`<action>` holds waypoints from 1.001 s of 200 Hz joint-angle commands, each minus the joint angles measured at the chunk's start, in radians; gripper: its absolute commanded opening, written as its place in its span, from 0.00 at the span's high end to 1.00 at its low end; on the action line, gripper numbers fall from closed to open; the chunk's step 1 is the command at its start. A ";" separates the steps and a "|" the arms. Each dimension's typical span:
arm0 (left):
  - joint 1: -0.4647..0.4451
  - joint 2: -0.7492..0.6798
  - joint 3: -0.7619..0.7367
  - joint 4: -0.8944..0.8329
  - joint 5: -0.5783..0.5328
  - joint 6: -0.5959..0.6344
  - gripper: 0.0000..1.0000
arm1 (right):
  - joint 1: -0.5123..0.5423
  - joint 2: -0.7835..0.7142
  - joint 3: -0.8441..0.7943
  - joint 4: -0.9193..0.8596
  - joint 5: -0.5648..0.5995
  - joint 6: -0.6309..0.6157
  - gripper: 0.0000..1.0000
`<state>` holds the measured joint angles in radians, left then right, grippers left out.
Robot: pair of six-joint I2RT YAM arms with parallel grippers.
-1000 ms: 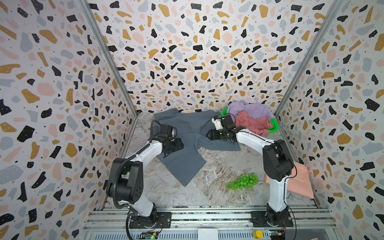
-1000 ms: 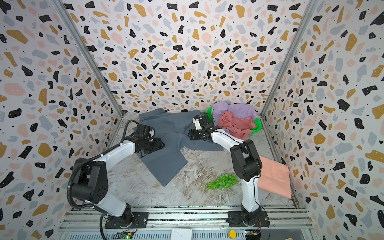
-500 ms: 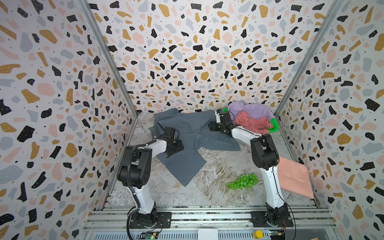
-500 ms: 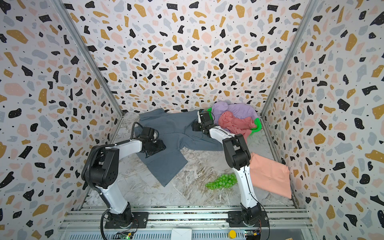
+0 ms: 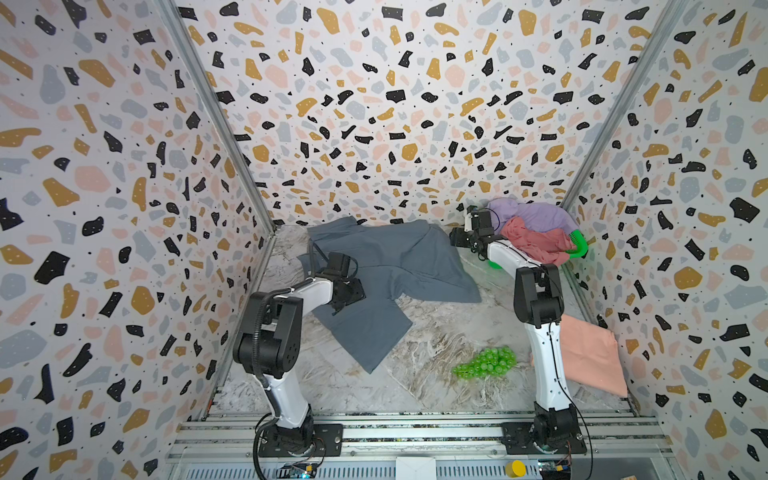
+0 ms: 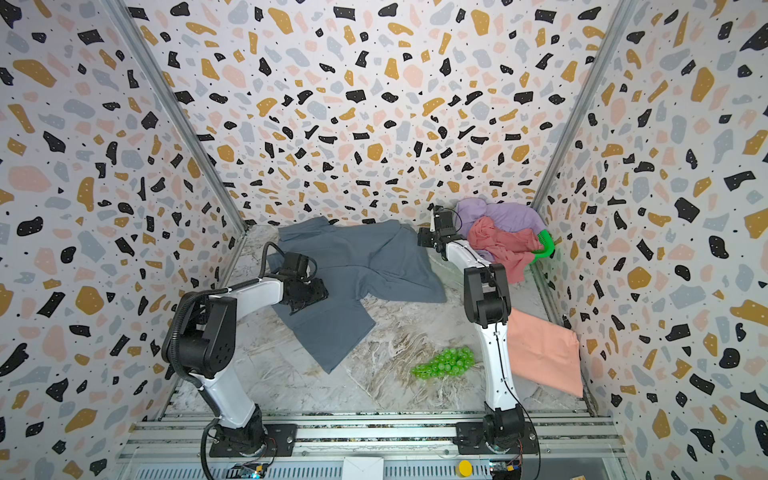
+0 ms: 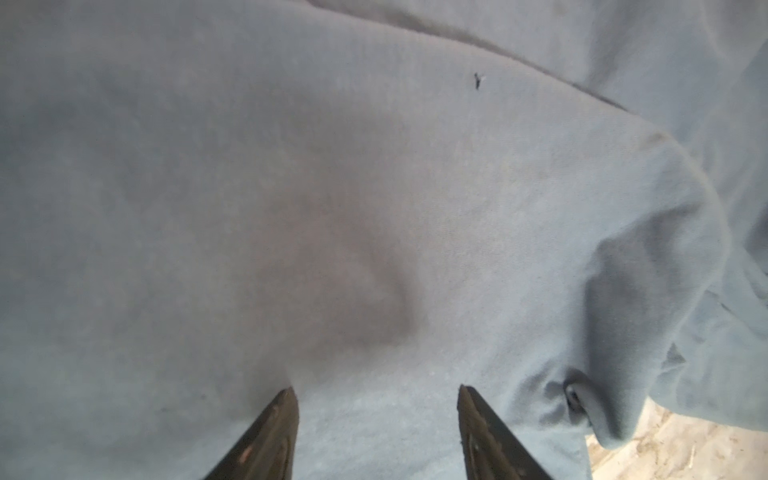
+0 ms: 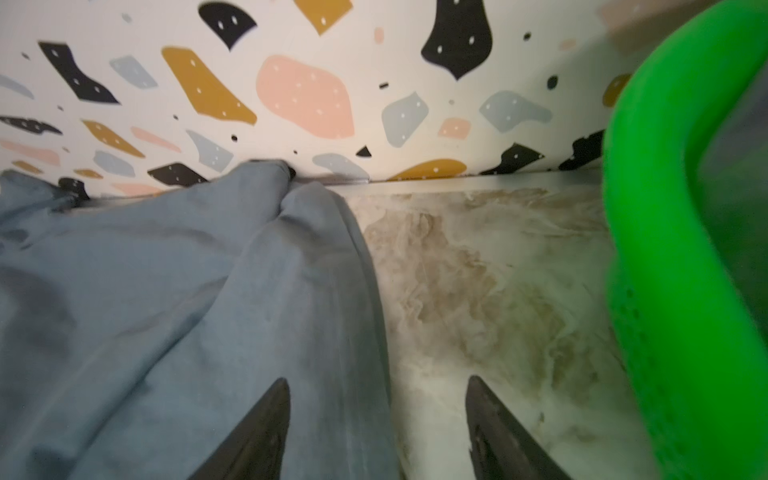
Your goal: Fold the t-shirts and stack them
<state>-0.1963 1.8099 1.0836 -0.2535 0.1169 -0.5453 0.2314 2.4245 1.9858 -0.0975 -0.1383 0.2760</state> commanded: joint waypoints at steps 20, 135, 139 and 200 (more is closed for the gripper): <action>0.005 -0.043 -0.021 -0.032 -0.031 0.039 0.37 | 0.131 -0.334 -0.366 0.095 -0.080 -0.055 0.31; 0.082 -0.255 -0.419 -0.088 -0.123 0.018 0.39 | 0.223 -0.446 -0.822 0.176 -0.046 0.059 0.32; 0.094 -0.271 -0.436 -0.091 -0.126 0.018 0.39 | 0.223 -0.455 -0.836 0.174 -0.046 0.060 0.32; 0.140 -0.476 -0.405 -0.171 -0.056 0.028 0.37 | 0.264 -0.685 -0.941 0.134 -0.019 0.070 0.29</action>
<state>-0.0589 1.3960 0.6338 -0.2874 0.0341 -0.5236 0.4763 1.8542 1.0351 0.0738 -0.1997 0.3359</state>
